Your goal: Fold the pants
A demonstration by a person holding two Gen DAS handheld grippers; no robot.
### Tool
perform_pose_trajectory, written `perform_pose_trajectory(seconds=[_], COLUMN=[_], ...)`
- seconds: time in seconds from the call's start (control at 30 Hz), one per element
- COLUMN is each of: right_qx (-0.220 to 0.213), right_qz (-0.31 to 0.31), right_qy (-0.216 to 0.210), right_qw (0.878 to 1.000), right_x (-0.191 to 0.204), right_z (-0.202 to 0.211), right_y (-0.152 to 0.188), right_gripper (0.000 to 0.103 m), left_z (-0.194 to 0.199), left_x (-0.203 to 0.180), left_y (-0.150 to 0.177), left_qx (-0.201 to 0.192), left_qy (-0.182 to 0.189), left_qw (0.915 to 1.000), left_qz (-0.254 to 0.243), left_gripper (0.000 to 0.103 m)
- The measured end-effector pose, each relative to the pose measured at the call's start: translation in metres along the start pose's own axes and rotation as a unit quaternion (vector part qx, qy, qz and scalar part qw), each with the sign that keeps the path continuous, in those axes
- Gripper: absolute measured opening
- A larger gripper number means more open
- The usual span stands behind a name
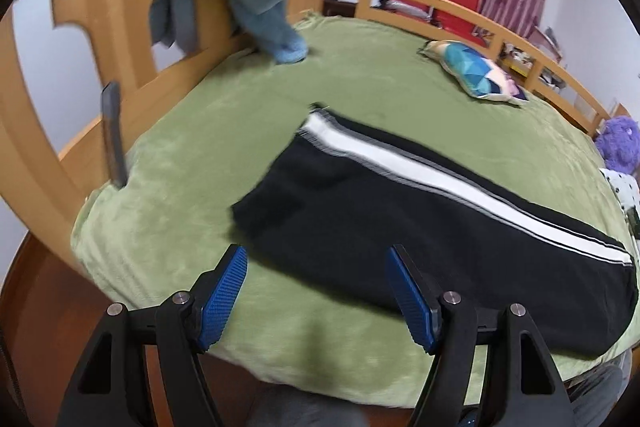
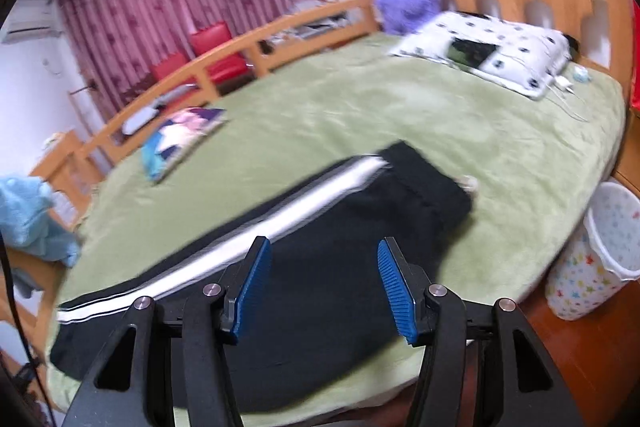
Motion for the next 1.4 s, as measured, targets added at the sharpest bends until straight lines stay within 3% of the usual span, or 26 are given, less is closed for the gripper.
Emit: perform_pose_trajectory(seconds=[0.27, 0.47, 0.6, 0.67, 0.7, 0.73, 0.77, 0.83, 0.9, 1.0, 1.03, 1.1, 1.17, 1.23, 1.3, 1.33, 1.37, 1.4], right_qx=[0.017, 0.035, 0.049, 0.058, 0.063, 0.067, 0.07, 0.078, 0.081, 0.092, 0.1, 0.112, 0.115, 0.119, 0.122, 0.124, 0.129, 0.13], right_qz=[0.037, 0.044, 0.048, 0.043, 0.037, 0.034, 0.034, 0.033, 0.031, 0.028, 0.027, 0.03, 0.04, 0.047, 0.044, 0.04, 0.037, 0.035], right_qy=[-0.039, -0.04, -0.026, -0.024, -0.025, -0.025, -0.024, -0.016, -0.018, -0.028, -0.031, -0.037, -0.036, -0.031, -0.035, -0.039, -0.043, -0.044], right_qw=[0.998, 0.998, 0.997, 0.997, 0.997, 0.997, 0.997, 0.996, 0.996, 0.995, 0.994, 0.993, 0.992, 0.991, 0.991, 0.991, 0.99, 0.99], right_x=[0.088, 0.112, 0.12, 0.12, 0.12, 0.12, 0.122, 0.123, 0.125, 0.129, 0.131, 0.134, 0.138, 0.141, 0.142, 0.143, 0.143, 0.144], right_z=[0.005, 0.002, -0.006, -0.013, -0.017, -0.02, -0.023, -0.031, -0.034, -0.044, -0.048, -0.052, -0.054, -0.056, -0.058, -0.06, -0.063, -0.064], right_y=[0.008, 0.011, 0.014, 0.017, 0.021, 0.024, 0.027, 0.035, 0.04, 0.05, 0.054, 0.059, 0.063, 0.066, 0.067, 0.068, 0.07, 0.071], right_gripper=[0.055, 0.055, 0.055, 0.055, 0.055, 0.055, 0.055, 0.055, 0.055, 0.055, 0.055, 0.055, 0.055, 0.055, 0.055, 0.055, 0.055, 0.055], left_z=[-0.043, -0.08, -0.104, -0.117, -0.125, -0.127, -0.119, -0.097, -0.103, -0.128, -0.134, -0.136, -0.137, -0.14, -0.144, -0.146, -0.144, -0.14], left_x=[0.045, 0.051, 0.048, 0.048, 0.046, 0.044, 0.044, 0.047, 0.041, 0.047, 0.049, 0.053, 0.05, 0.049, 0.041, 0.038, 0.037, 0.037], left_y=[0.003, -0.004, -0.016, -0.022, -0.025, -0.028, -0.034, -0.041, -0.042, -0.03, -0.026, -0.022, -0.021, -0.019, -0.022, -0.024, -0.027, -0.031], left_qx=[0.05, 0.051, 0.043, 0.043, 0.051, 0.055, 0.038, -0.01, 0.013, 0.052, 0.064, 0.056, 0.052, 0.05, 0.043, 0.04, 0.04, 0.042], left_qy=[0.009, 0.019, 0.011, 0.005, 0.002, 0.015, 0.039, 0.088, 0.051, 0.012, -0.002, 0.009, 0.022, 0.019, -0.002, -0.01, -0.018, 0.0], left_qw=[0.997, 0.995, 0.9944, 0.9933, 0.9933, 0.9938, 0.9938, 0.9902, 0.9955, 0.9942, 0.9934, 0.9929, 0.9928, 0.9937, 0.995, 0.9953, 0.9951, 0.9948], left_qz=[0.057, 0.084, 0.095, 0.107, 0.104, 0.095, 0.097, 0.108, 0.079, 0.093, 0.095, 0.104, 0.106, 0.098, 0.09, 0.088, 0.089, 0.093], left_gripper=[0.069, 0.068, 0.06, 0.037, 0.031, 0.013, 0.012, 0.013, 0.018, 0.035, 0.049, 0.055, 0.068, 0.072, 0.066, 0.042, 0.028, 0.019])
Point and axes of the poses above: each gripper's, at about its wrist camera, not at the fingertips, and z roughly against the way its jaws point, x to its left, y to its underside, the point moved 2 cm from there along -z, roughly the way its jaws point, and after that the axes turned 8 degrees about z, right-handed, at the moved point
